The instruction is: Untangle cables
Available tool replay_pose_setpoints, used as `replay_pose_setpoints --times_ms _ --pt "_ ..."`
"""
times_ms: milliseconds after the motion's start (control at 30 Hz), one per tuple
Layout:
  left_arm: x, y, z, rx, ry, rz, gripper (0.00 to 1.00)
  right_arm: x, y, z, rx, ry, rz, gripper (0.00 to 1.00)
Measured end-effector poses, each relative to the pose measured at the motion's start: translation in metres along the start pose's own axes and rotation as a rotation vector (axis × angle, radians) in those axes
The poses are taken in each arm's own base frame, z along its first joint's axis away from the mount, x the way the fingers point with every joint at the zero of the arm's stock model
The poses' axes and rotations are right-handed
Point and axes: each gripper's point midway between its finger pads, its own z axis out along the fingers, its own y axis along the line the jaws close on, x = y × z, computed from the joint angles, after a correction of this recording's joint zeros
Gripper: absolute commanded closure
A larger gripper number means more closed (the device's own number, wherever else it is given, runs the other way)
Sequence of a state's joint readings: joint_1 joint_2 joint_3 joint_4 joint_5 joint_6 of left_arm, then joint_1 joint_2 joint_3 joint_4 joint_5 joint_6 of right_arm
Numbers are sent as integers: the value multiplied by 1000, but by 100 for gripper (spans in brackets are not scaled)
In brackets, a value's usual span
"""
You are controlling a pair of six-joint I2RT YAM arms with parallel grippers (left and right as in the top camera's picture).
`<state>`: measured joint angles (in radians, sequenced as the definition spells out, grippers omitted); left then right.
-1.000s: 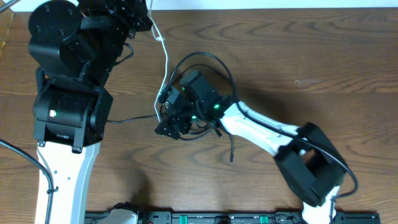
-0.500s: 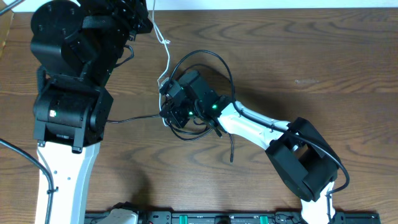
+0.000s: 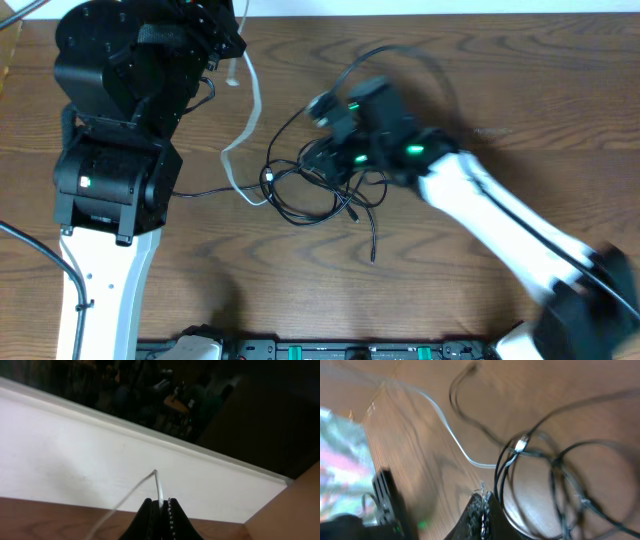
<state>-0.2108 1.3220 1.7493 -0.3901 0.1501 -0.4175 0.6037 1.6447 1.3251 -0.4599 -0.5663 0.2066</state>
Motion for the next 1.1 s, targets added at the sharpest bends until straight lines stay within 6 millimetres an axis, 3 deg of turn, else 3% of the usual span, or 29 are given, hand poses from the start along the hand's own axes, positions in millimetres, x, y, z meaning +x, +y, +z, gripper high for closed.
replay_pose_setpoints --times_ms 67,267,333,433,567,733,867,1000,1100 --pt "2 1 0 -3 7 2 93 -14 2 -49 42 -73 6 99" --pt "7 3 1 -14 27 0 93 -34 -28 -143 184 -250 70 99" --pt "9 5 3 -17 33 -1 93 -33 -41 -159 225 -272 104 99" --pt "13 8 9 -24 46 -2 93 -30 -53 -161 245 -262 134 93" --pt "11 8 16 -16 32 -1 93 -22 -61 -135 222 -189 140 68" --pt "-26 -9 12 53 -118 15 93 -11 -55 -75 133 -75 87 48" --pt "-60 -23 -10 100 -241 30 93 -1 -37 -18 29 -1 -3 35" --pt "-92 -31 -44 109 -362 38 93 9 -18 23 -51 39 -78 20" --pt "-105 -31 -62 96 -416 38 93 15 0 53 -120 47 -142 17"
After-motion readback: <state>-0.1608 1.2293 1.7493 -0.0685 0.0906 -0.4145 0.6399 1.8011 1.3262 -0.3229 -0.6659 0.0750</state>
